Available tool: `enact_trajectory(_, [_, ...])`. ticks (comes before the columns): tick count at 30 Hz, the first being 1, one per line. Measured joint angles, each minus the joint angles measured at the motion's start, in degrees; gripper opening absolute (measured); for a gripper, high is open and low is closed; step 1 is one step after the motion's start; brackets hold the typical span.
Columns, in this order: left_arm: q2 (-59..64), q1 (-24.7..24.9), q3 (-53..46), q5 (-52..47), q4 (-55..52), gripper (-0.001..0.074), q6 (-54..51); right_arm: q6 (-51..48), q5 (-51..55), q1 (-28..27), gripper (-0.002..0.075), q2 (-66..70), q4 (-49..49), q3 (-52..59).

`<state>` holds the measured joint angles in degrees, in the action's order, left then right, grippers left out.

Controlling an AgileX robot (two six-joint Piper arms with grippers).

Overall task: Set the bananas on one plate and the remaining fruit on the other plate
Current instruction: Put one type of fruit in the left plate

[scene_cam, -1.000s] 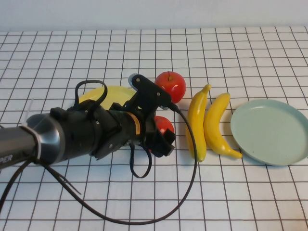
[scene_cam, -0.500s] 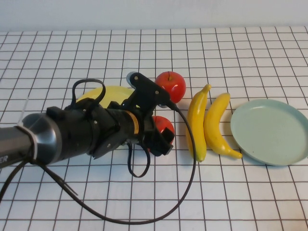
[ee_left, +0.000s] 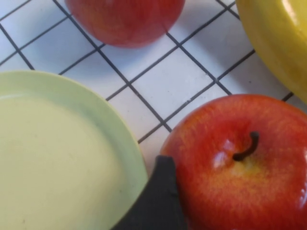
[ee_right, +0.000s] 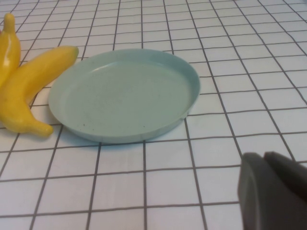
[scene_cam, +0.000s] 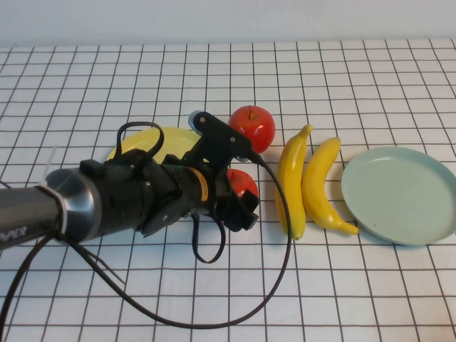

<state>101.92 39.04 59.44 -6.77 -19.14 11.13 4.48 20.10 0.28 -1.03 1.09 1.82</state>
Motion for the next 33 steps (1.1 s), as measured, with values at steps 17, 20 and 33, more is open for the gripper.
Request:
enact_trajectory(17, [-10.57, -1.12, -0.23, -1.4, -6.33, 0.0575, 0.55, 0.0, 0.0, 0.0, -0.0016, 0.0, 0.0, 0.0])
enact_trajectory(20, [-13.23, -4.37, -0.23, -1.78, -6.73, 0.0575, 1.27, 0.0, 0.0, 0.0, -0.0016, 0.0, 0.0, 0.0])
enact_trajectory(33, [-4.24, -17.83, -0.23, -3.92, -7.56, 0.0594, 9.72, 0.0, 0.0, 0.0, -0.0016, 0.0, 0.0, 0.0])
